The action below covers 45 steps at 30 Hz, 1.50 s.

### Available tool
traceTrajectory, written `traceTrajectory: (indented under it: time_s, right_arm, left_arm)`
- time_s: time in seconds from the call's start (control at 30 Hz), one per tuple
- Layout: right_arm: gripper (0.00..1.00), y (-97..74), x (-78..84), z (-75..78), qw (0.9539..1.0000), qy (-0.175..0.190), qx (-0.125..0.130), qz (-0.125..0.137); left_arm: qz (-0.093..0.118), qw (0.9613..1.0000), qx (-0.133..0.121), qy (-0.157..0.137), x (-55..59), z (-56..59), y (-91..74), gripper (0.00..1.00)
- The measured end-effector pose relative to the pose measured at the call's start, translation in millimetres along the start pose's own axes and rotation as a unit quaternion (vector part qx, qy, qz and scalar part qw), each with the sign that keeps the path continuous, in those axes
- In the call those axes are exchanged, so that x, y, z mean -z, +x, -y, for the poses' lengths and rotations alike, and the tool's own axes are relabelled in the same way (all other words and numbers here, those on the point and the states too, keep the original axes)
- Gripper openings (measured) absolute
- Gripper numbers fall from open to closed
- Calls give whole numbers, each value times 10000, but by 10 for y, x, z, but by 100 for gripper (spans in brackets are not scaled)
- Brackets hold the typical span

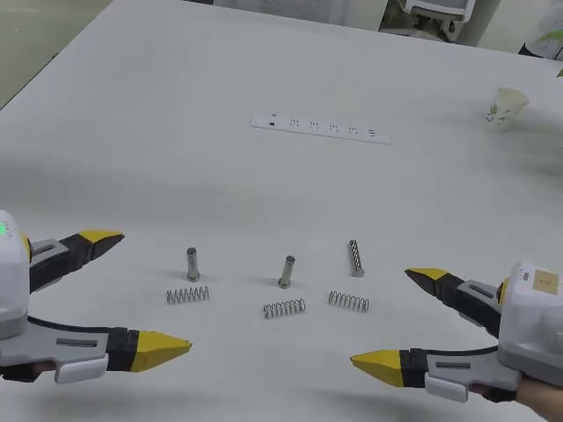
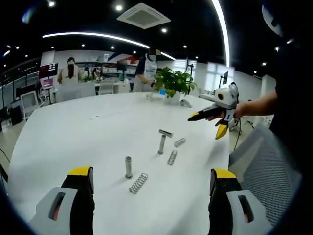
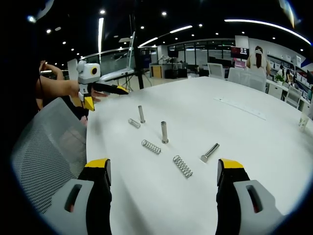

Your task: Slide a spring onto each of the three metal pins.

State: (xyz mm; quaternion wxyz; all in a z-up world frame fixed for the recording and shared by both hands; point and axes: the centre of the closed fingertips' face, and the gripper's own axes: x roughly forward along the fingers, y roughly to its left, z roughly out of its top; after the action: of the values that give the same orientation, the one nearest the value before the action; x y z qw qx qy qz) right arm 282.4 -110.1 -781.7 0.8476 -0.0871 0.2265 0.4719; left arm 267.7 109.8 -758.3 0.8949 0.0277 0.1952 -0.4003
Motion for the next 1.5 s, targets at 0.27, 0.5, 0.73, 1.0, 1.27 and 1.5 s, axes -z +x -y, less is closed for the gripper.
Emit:
traceTrajectory:
  time_s: [0.27, 0.5, 0.73, 1.0, 1.27, 1.5]
  right_arm:
    - [90, -2, 0, 17, 10000, 6, 20, -1]
    - [90, 2, -6, 13, 10000, -5, 6, -7]
    - [93, 13, -10, -4, 10000, -16, -39, -22]
    - [99, 9, -22, 60, 9998, -156, 138, -32]
    - [99, 7, -27, 48, 9999, -114, 97, -36]
    - [99, 28, -10, 19, 9999, -104, 50, -65]
  left_arm:
    - [47, 10000, -30, -45, -20, -24, -3, 97]
    - [9, 10000, -35, -32, 1, -35, -17, 98]
    - [26, 10000, -9, -17, -18, -13, -15, 98]
    - [16, 10000, 7, -12, -14, 9, -19, 98]
    - [-8, 10000, -9, -7, 11, 13, -50, 98]
    - [-42, 10000, 9, -17, 26, 21, -60, 97]
